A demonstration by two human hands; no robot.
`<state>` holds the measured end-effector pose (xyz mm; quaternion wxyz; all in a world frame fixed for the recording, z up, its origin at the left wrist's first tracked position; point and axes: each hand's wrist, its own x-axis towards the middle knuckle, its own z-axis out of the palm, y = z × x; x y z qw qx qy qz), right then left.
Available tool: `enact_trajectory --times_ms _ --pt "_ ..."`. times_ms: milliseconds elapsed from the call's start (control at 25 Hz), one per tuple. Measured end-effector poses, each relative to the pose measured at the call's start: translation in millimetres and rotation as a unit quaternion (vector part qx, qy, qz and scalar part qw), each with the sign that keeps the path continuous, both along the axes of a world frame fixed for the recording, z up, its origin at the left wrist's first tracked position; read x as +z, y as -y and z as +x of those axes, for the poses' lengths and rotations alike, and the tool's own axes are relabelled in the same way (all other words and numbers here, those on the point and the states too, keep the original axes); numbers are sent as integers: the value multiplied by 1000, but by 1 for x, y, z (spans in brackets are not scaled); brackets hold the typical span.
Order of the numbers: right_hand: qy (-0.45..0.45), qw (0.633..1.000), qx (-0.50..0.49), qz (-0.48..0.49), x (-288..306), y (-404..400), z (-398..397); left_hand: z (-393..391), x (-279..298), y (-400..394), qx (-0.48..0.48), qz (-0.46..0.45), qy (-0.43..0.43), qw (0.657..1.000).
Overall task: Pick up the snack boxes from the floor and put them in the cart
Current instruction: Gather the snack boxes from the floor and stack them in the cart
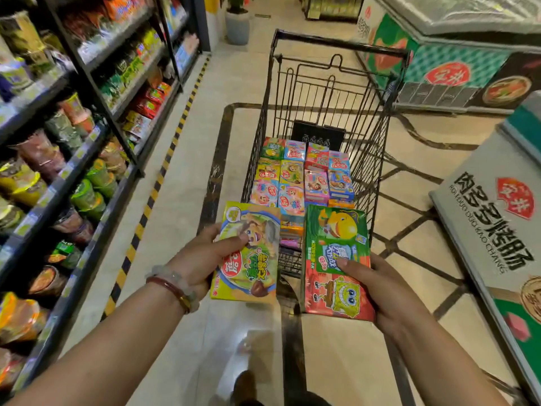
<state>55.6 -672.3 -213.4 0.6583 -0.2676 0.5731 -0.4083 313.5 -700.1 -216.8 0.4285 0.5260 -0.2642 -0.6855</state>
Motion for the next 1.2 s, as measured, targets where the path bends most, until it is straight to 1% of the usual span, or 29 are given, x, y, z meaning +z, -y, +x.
enact_trajectory --times_ms 240,400,480,640,720,840,920,1040,1120,1200 --pt "4 1000 -29 1 -5 61 10 5 -1 80 -31 18 -19 999" --pt "8 999 -34 9 -14 121 3 -8 -12 146 -22 54 -13 998" --pt "14 999 -38 16 -22 160 -3 -19 -19 186 -16 55 2 998" --pt "39 996 -65 36 -51 250 -16 -36 -35 269 -19 42 71 996" --pt "36 997 -63 40 -70 302 -23 -44 -47 314 -30 39 80 996" --pt "-26 996 -59 57 -97 364 -30 -56 -73 376 -36 31 117 992" --pt "-70 994 -63 47 -126 402 -31 -66 -94 420 -27 13 145 989" --pt "-140 986 -71 58 -162 449 -32 -80 -122 475 -14 9 188 982" --pt "-180 981 -68 40 -170 475 -28 -81 -143 506 -5 0 220 976" --pt "-195 979 -46 25 -188 501 -25 -81 -164 535 -5 -12 273 962"
